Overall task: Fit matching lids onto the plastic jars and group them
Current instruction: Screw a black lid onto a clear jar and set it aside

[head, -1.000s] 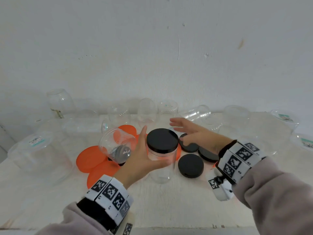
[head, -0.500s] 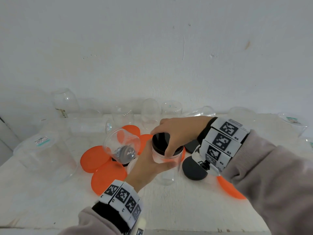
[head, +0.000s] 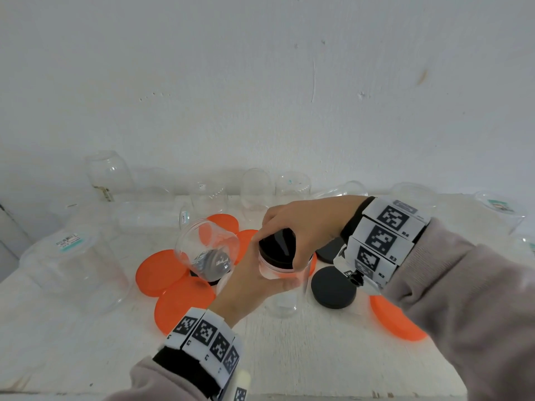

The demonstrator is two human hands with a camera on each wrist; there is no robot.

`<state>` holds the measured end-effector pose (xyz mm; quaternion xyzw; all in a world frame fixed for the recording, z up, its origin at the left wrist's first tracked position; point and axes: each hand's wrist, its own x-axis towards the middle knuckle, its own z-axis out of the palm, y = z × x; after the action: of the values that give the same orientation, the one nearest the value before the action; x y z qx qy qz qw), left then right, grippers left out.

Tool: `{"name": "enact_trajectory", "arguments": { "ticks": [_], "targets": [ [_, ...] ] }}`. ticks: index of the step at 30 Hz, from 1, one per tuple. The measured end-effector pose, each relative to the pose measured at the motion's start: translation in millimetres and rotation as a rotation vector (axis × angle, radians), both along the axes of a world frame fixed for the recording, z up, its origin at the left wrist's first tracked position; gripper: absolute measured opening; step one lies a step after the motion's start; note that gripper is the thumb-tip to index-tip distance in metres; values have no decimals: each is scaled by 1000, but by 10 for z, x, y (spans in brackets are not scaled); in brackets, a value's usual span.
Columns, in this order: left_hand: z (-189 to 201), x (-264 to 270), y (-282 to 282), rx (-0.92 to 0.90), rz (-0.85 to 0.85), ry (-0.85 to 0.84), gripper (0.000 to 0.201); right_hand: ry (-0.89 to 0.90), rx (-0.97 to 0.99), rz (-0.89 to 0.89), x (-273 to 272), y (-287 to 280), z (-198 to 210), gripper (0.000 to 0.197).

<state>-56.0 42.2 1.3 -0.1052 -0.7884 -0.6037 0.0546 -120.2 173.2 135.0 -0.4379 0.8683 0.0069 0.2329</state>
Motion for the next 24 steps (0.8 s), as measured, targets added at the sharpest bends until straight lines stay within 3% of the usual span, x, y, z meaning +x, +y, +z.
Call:
{"name": "enact_trajectory", "arguments": {
  "ticks": [24],
  "targets": [
    [-26,-4,-48,37,-82,-33,83,-58,-21,65,-37,14,2,72]
  ]
}}
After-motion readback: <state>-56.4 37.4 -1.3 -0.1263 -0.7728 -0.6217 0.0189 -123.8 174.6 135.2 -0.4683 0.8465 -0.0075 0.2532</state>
